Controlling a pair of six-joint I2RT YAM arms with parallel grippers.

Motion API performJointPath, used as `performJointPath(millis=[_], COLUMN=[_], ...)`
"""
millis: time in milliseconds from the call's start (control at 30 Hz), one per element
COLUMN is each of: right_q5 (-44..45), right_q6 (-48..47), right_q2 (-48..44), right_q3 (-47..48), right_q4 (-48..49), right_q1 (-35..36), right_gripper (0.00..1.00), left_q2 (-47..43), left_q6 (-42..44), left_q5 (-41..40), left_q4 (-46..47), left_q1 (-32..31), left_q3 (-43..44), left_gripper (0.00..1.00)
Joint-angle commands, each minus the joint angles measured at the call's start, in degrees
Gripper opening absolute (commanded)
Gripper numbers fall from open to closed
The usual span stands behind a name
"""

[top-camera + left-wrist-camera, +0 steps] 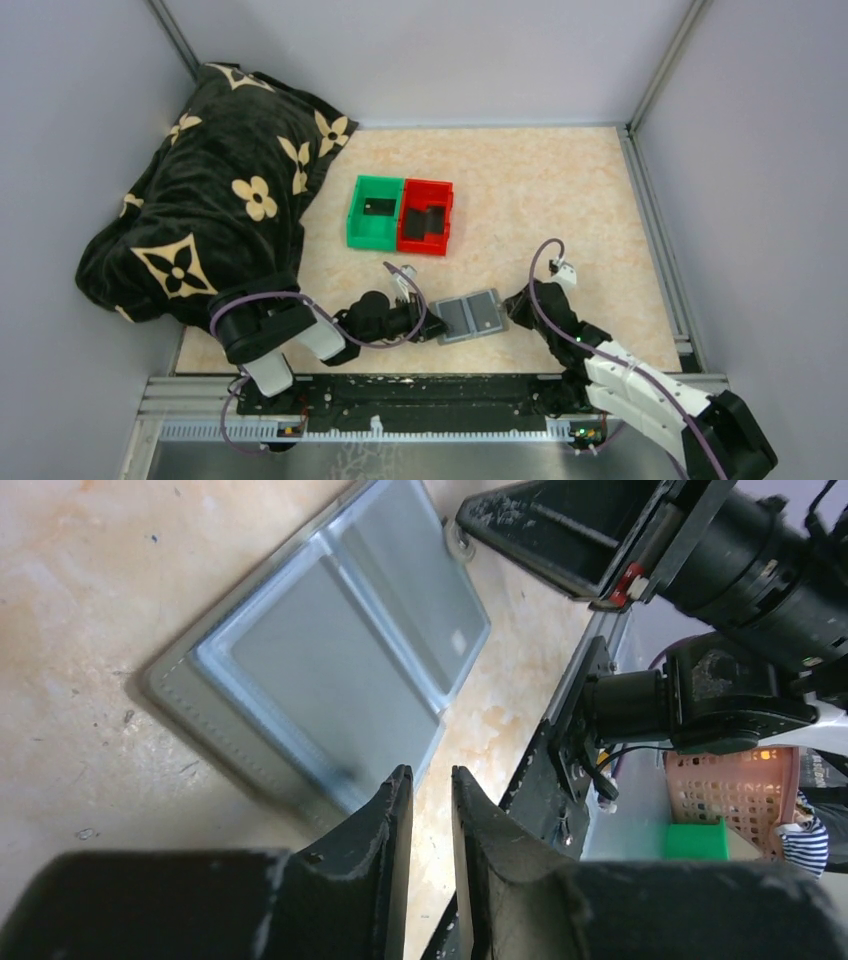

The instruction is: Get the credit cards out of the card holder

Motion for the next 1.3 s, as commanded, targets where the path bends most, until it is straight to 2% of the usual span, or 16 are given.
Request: performJointPath(millis=[0,200,433,633,667,733,800,967,1267], right_q5=[-2.58,3.34,6.39,4.82,4.02,3.42,3.30,2.25,1.88], right_q6=[4.13,2.93,-2.51,-4.94,-5.23,-5.48,-5.52,-4.43,-3.70], right_q2=[-4.87,-12.53,-14.70,-7.47,-5.17,-0.41,4.36,11.15,12.28], right_q3=[-2.28,0.92,6.42,7.21,7.34,7.87,8.51,8.70,7.33], right_q4=[-4.87,-12.70,-14.14,-5.88,-3.78,0.11,2.97,8.72,10.08], right_q1=[2.31,6.24,9.53,13.55,14.10,15.82,17.60,19.68,19.75], right_gripper=[0.14,0.14,0.18,0.18,0.18,0.18,0.15,0.06,0.03], left_q2=[-4.47,-7.00,-12.00,-14.86,-14.89,-14.90,-14.68,-13.87,-11.59], left_q6=[2.17,3.37,5.33,5.70,5.48,5.00,4.57,4.59,4.70], left_q5=[-3.35,-4.57,-6.16,-7.86,-7.86,-7.55,-7.19,-6.54,-5.56], left_q4=[-4.69,-7.54,-13.54,-18.05,-18.22,-17.73,-17.03,-16.04,-16.60], left_q1=[-0.17,0.79,1.50,1.58,1.58,1.58,1.58,1.58,1.58], left_q3=[0.09,-0.77,-1.25,-1.95,-1.95,-1.95,-1.87,-0.80,0.11], left_gripper=[0.27,0.26,0.27,0.28,0.30,0.44,0.48,0.47,0.47])
